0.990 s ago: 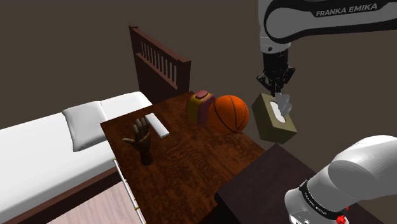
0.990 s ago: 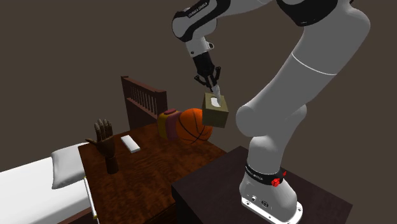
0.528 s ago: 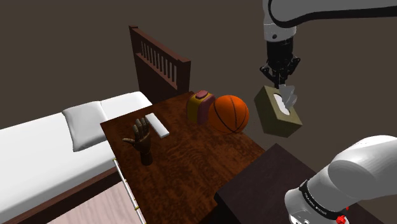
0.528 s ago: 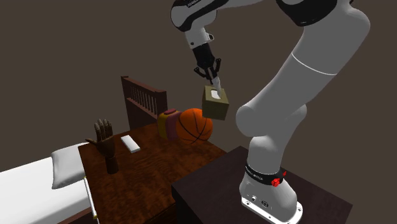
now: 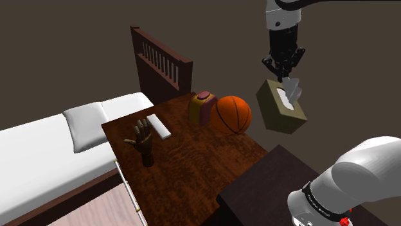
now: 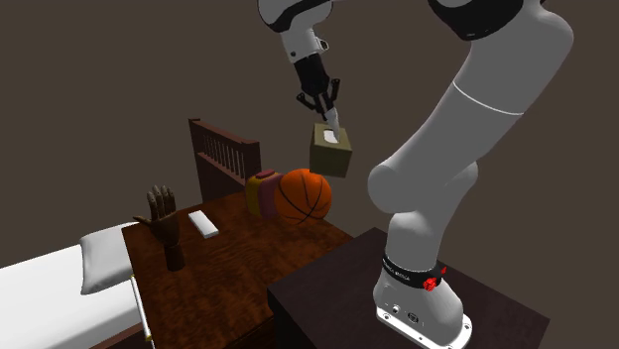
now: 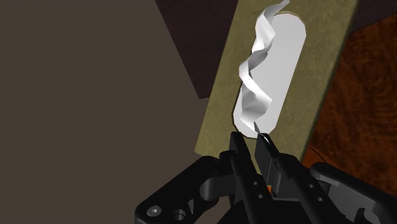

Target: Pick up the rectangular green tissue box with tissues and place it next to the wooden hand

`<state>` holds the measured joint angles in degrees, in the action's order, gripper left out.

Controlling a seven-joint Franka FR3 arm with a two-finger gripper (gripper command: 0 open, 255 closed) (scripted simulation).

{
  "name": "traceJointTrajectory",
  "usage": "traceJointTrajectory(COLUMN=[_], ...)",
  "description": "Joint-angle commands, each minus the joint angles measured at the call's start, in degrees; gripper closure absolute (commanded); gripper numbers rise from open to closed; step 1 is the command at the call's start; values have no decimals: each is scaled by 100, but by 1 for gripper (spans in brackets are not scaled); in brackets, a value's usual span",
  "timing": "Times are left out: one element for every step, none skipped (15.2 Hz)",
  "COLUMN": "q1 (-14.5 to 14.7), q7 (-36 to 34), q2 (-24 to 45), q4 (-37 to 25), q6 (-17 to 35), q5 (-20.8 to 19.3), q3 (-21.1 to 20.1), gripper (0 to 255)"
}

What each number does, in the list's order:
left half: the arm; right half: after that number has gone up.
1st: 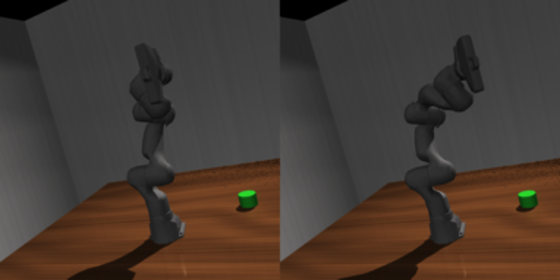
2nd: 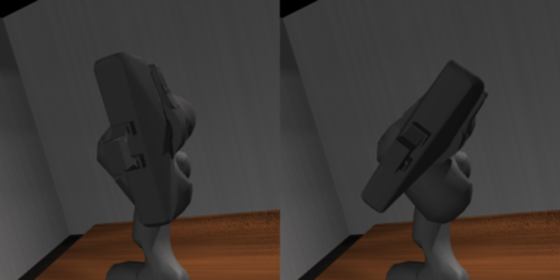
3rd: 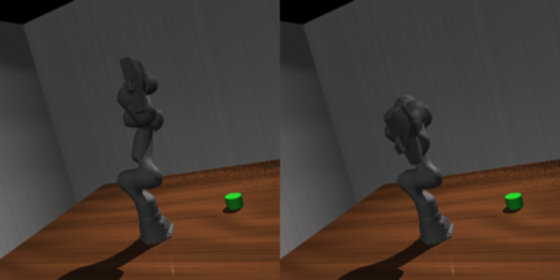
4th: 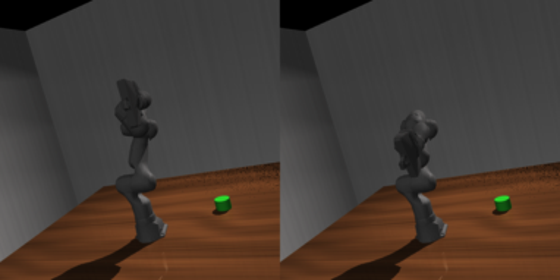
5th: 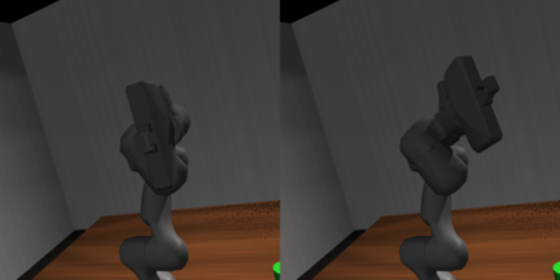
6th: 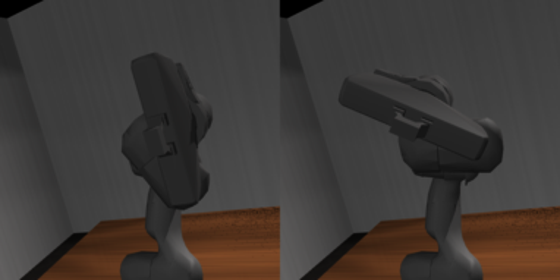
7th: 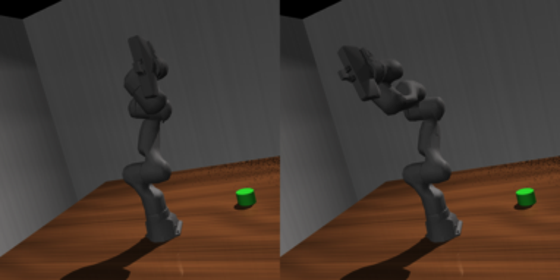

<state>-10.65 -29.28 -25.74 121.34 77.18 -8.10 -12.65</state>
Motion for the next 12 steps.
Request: traceJointTrajectory(q1=[69,112,153,193,233,273,311,349,389,429,468,509], q7=[-236,-382,-529,-678,-829,-982,-1136,-1292,-1451,-1612,-1775,-1941], q2=[121,200,285,376,474,578,689,806,930,1061,1199,1345], q4=[-140,-226,-318,-417,-521,-632,-748,-872,-1001,-1137,-1280,-1430], q6=[-60,-91,-120,-149,-176,-203,-229,-254,-279,-305,-330,-357], q5=[126,200,270,337,399,456,509,557,599,635,665,689], q3=[-173,-280,-387,-493,-599,-704,-811,-917,-1021,-1126,-1232,-1337], gripper=[255,255,255,255,255,255,255,255,255,255,255,255])
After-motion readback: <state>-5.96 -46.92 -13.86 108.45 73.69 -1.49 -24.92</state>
